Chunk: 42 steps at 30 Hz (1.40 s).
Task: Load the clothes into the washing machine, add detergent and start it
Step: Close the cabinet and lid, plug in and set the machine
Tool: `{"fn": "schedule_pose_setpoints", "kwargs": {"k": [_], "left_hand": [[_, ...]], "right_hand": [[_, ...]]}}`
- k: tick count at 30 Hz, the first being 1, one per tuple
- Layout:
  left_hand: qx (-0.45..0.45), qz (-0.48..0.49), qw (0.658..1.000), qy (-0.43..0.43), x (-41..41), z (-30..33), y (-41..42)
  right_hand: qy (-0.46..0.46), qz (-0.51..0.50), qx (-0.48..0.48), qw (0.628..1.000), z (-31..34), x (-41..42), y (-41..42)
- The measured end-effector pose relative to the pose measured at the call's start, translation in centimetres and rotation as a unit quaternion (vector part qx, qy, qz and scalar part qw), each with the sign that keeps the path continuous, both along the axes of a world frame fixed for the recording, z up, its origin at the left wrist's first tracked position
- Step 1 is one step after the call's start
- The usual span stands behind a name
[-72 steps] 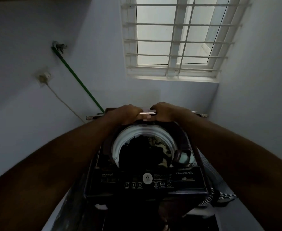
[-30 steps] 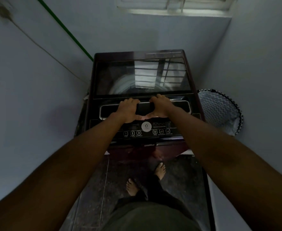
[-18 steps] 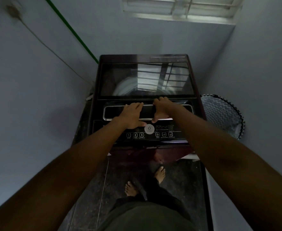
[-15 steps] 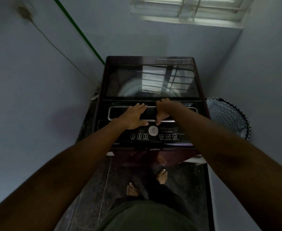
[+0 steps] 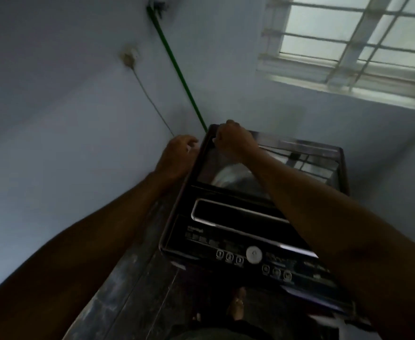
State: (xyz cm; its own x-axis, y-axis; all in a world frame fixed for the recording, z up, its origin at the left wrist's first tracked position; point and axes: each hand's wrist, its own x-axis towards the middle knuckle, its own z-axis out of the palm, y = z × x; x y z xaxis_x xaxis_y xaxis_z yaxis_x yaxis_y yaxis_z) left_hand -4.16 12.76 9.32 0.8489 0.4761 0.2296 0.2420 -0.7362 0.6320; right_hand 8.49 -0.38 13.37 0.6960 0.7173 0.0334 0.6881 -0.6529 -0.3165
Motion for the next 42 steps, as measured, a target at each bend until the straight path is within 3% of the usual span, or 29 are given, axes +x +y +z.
{"fn": "schedule_pose_setpoints", "kwargs": {"k": [4, 12, 20, 33, 42], "left_hand": [[0.037, 0.064, 0.995, -0.061, 1.6, 2.7, 4.6], [0.090, 0.115, 0.989, -0.027, 5.2, 6.7, 10.5], [0.159, 0.137, 0.978, -0.009, 9.0, 8.5, 16.8], [0.270, 0.146, 0.948, 0.079, 17.0, 7.4, 31.0], [0.360, 0.100, 0.917, 0.136, 21.2, 6.7, 39.1]], "right_hand": [[-0.021, 0.048, 0.095, 0.994, 2.3, 2.3, 5.1], [-0.063, 0.150, 0.191, 0.968, 6.6, 4.9, 12.5], [-0.073, 0.155, 0.273, 0.947, 5.6, 9.2, 20.4], [0.046, 0.142, 0.275, 0.950, 1.3, 15.8, 37.2], [0.118, 0.094, 0.266, 0.952, -3.0, 20.7, 43.5]]}}
